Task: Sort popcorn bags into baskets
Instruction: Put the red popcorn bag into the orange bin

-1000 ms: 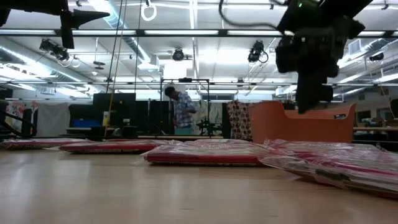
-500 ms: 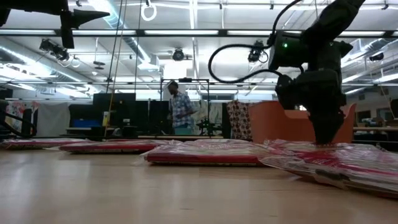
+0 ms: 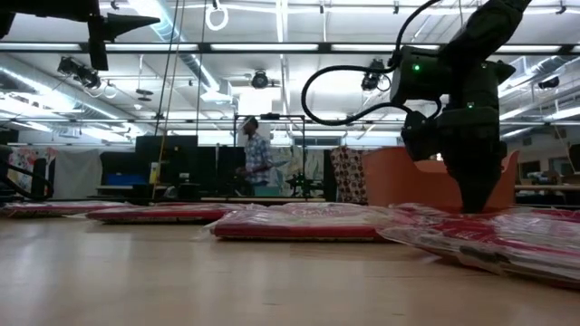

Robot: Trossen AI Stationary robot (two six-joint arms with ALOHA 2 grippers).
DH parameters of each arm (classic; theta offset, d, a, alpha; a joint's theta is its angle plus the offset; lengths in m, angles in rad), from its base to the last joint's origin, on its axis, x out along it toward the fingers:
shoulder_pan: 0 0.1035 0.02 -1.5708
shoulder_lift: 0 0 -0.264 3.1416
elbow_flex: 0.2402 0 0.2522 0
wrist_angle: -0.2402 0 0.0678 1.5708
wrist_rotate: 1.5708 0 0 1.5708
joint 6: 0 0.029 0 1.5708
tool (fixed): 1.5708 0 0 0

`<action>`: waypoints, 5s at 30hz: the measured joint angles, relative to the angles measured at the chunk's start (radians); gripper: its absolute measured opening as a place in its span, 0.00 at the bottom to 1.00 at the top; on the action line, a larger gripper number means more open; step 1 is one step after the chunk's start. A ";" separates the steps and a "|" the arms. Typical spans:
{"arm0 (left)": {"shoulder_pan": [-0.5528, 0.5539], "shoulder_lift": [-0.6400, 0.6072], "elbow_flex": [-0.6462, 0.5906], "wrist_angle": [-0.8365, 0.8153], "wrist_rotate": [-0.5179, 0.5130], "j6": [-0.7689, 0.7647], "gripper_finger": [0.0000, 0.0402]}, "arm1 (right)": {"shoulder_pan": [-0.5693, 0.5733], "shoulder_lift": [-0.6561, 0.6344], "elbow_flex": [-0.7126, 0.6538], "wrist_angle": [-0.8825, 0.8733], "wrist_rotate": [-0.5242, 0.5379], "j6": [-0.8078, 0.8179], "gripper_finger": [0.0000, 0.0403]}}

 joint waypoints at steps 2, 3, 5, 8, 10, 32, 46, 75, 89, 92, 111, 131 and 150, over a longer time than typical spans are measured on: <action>0.000 0.000 0.000 0.000 0.000 0.000 0.36 | 0.000 -0.006 0.000 -0.012 -0.002 0.003 0.04; 0.000 0.000 0.000 0.000 0.000 0.000 0.36 | 0.000 -0.015 0.000 -0.028 -0.008 0.004 0.04; 0.000 0.000 0.000 0.000 0.000 0.001 0.36 | -0.001 -0.039 0.008 -0.089 -0.013 -0.005 0.02; 0.000 0.000 0.000 0.000 0.000 0.002 0.36 | 0.000 -0.089 0.058 -0.197 0.014 -0.053 0.02; 0.000 0.000 0.000 0.000 0.000 0.002 0.36 | -0.001 -0.124 0.101 -0.296 0.053 -0.097 0.02; -0.002 0.000 0.000 0.000 0.036 -0.006 0.36 | -0.292 -0.247 0.561 -0.853 0.578 -0.809 0.01; -0.002 0.000 0.000 0.000 0.036 -0.006 0.36 | -0.584 -0.155 0.561 -0.630 0.503 -1.237 0.01; -0.002 0.003 0.000 -0.069 0.077 -0.058 0.36 | -0.616 -0.009 0.560 -0.615 0.510 -1.100 0.40; 0.001 0.233 0.056 -0.313 0.171 -0.306 0.36 | -0.316 -0.251 0.560 -0.524 0.288 -0.805 0.40; 0.015 0.293 0.118 -0.432 0.236 -0.347 0.36 | -0.235 -0.249 0.559 -0.460 0.206 -0.764 0.40; 0.132 0.579 0.247 -0.564 0.488 -0.429 0.37 | 0.073 0.042 0.501 -0.224 -0.066 -0.573 0.40; 0.040 0.588 0.248 -0.528 0.931 -0.552 0.36 | 0.386 0.327 0.574 -0.161 -0.063 -0.418 0.40; -0.149 0.588 0.248 -0.466 0.796 -0.601 0.36 | 0.434 0.457 0.572 -0.158 0.008 -0.500 0.51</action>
